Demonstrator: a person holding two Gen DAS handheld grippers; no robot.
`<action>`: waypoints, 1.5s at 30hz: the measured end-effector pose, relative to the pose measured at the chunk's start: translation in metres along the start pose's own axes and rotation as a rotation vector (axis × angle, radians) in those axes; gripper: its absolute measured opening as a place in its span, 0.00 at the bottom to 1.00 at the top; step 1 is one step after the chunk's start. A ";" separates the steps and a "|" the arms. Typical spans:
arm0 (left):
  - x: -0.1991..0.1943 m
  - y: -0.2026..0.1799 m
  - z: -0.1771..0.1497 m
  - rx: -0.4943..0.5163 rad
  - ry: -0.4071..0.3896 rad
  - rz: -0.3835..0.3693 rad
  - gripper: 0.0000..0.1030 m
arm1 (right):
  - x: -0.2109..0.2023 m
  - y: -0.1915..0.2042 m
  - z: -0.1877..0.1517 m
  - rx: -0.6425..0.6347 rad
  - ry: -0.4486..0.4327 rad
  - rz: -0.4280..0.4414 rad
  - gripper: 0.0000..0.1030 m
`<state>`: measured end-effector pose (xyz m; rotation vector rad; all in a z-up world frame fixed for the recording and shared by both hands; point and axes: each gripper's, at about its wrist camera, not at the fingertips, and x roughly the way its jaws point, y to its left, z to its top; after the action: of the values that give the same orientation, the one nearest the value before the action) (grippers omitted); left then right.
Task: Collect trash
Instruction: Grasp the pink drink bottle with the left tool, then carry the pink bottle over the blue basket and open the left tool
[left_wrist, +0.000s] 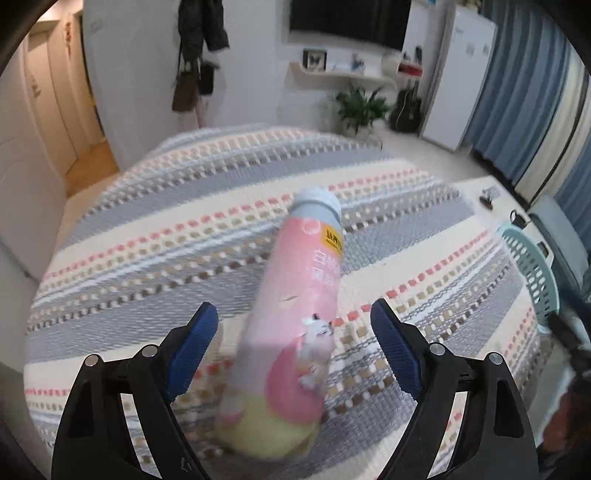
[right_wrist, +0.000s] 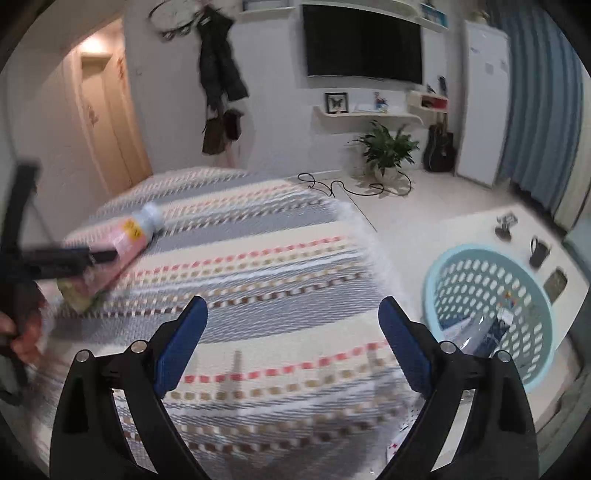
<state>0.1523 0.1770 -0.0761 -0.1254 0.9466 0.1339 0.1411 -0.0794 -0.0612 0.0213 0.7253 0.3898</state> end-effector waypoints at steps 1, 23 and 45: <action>0.003 -0.002 -0.001 0.001 0.011 0.006 0.71 | -0.002 -0.010 0.001 0.020 0.007 0.002 0.88; -0.047 -0.218 0.020 0.300 -0.142 -0.325 0.45 | -0.082 -0.161 -0.001 0.164 -0.096 -0.196 0.88; 0.040 -0.344 0.012 0.256 -0.032 -0.520 0.65 | -0.038 -0.258 -0.043 0.399 0.076 -0.286 0.88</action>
<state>0.2430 -0.1572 -0.0857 -0.1283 0.8646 -0.4620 0.1756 -0.3370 -0.1085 0.2773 0.8586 -0.0321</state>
